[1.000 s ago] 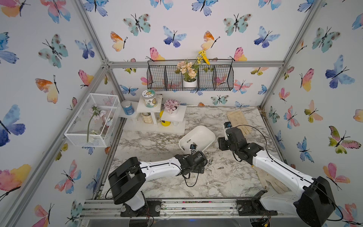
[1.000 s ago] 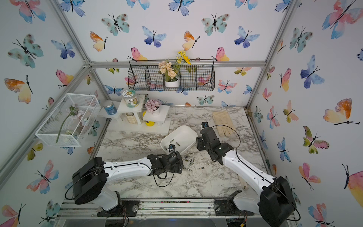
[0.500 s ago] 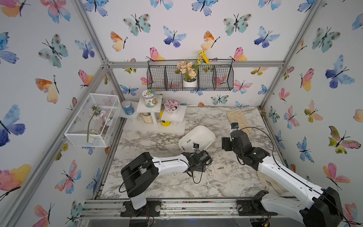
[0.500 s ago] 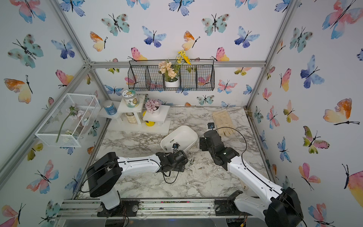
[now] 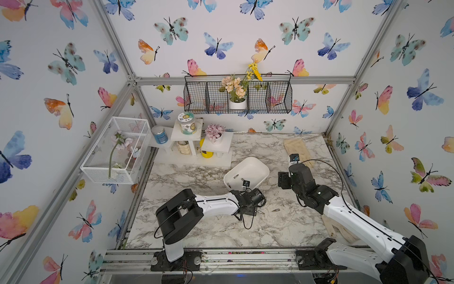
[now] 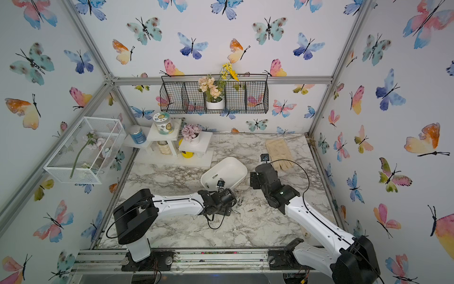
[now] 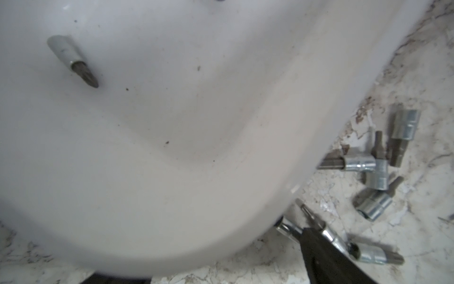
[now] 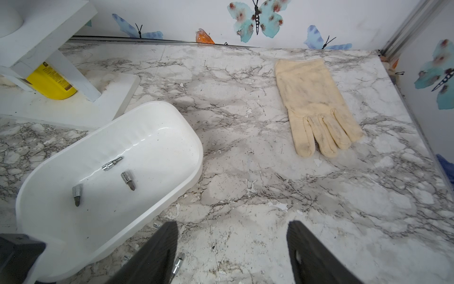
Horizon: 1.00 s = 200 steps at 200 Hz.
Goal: Put the bit on the desktop into the storage box
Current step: Adjust the screwdriver bit at the center of the board.
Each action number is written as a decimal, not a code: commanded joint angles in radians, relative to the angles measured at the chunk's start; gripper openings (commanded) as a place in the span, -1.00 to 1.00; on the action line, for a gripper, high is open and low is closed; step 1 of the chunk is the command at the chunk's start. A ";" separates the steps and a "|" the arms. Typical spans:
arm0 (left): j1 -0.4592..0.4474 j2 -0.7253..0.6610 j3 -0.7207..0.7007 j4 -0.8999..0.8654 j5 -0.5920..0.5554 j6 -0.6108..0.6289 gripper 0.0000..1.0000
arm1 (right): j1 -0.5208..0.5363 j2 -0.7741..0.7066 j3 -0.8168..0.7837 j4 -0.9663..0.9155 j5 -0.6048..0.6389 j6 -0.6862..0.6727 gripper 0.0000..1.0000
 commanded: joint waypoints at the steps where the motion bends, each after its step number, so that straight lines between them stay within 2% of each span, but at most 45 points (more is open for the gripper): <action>1: -0.003 0.017 0.010 -0.027 -0.029 0.008 0.87 | 0.004 -0.003 -0.012 0.003 0.021 0.012 0.51; 148: -0.004 0.052 0.061 -0.039 -0.034 0.017 0.87 | 0.004 0.003 -0.015 -0.002 0.012 0.015 0.50; 200: -0.004 0.050 0.050 -0.057 -0.027 0.011 0.80 | 0.003 0.002 -0.015 -0.003 0.014 0.014 0.51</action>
